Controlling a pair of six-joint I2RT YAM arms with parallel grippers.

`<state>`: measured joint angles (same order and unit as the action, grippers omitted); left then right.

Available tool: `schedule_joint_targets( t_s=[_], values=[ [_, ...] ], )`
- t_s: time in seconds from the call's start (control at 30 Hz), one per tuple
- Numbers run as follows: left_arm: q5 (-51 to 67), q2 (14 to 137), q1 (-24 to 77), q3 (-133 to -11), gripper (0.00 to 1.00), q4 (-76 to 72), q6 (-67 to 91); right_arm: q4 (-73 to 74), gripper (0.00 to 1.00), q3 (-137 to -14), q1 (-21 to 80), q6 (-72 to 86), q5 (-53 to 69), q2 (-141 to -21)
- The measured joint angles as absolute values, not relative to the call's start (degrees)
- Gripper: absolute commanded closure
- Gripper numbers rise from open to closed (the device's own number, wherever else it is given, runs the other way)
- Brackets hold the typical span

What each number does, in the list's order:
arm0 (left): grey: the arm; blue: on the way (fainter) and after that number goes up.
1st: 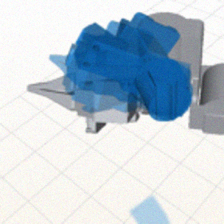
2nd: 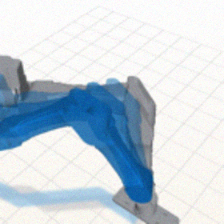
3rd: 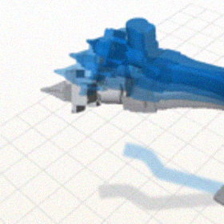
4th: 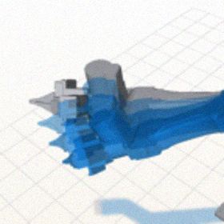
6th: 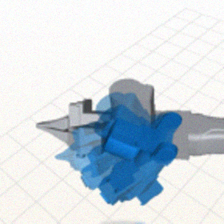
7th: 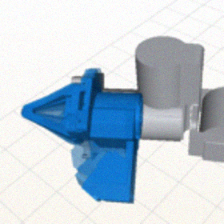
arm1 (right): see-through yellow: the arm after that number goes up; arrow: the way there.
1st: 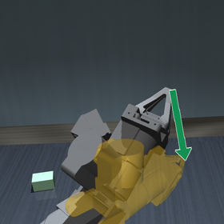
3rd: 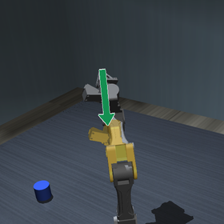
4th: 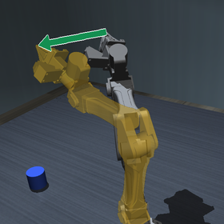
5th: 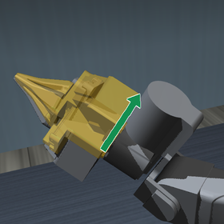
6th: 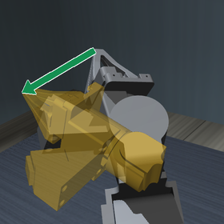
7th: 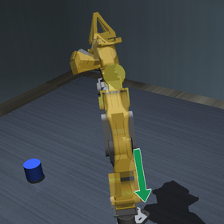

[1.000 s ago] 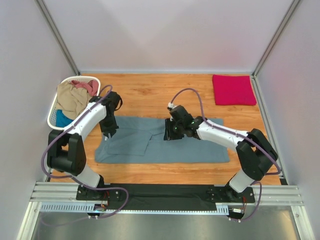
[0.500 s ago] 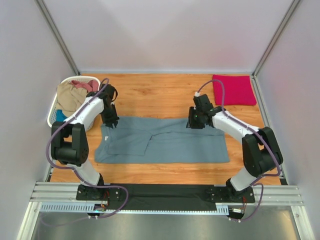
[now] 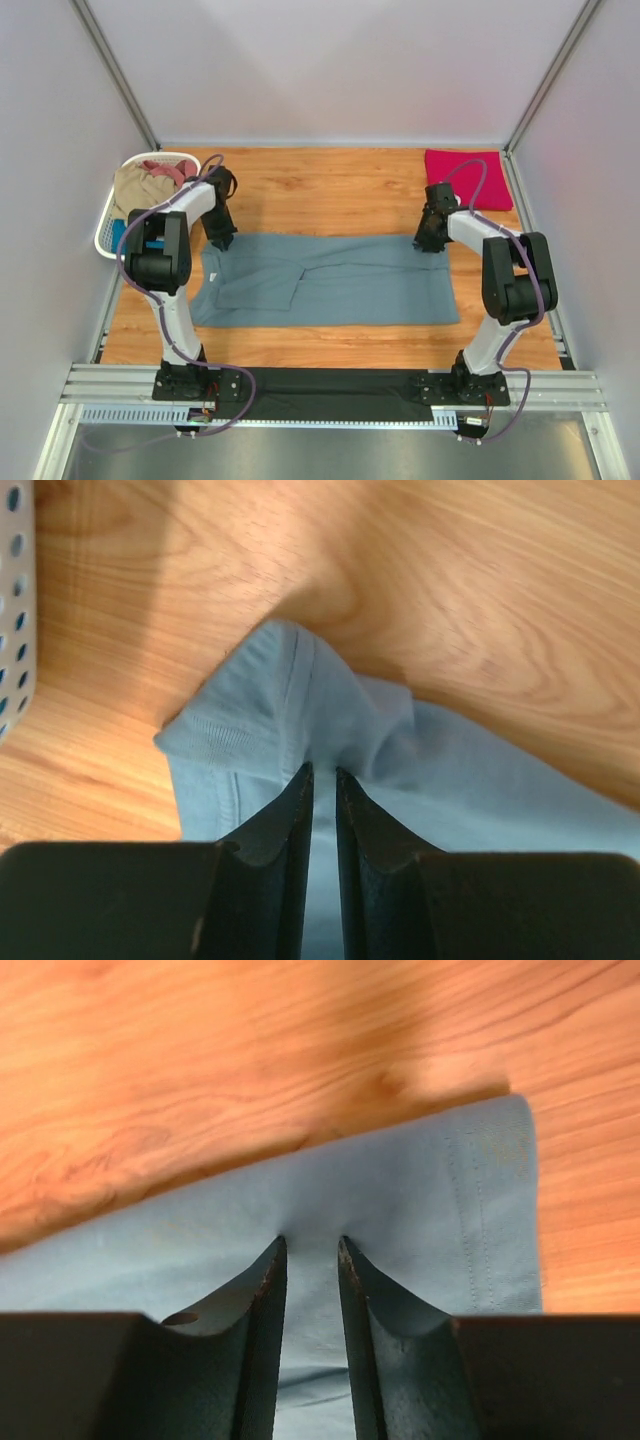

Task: Fold and stack the t-shirts
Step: Fold the tshirt

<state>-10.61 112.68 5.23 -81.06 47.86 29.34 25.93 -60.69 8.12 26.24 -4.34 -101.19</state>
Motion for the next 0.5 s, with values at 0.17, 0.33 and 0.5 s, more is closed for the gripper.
schedule_joint_targets(
  t_s=[0.17, 0.33, 0.5],
  values=[
    [-10.4, 114.6, 4.2, -81.5, 0.8, 48.5, 31.7, 26.2, 0.77, -61.8, 5.5, 27.8, -3.7, -102.3],
    [-10.4, 115.3, 4.1, -82.6, 0.79, 49.7, 33.1, 26.0, 0.73, -62.3, 3.0, 29.4, -1.3, -102.8],
    [-10.0, 115.3, 3.9, -83.0, 0.79, 50.3, 33.8, 25.7, 0.69, -62.3, 2.7, 29.4, -0.2, -102.6]
  ],
)
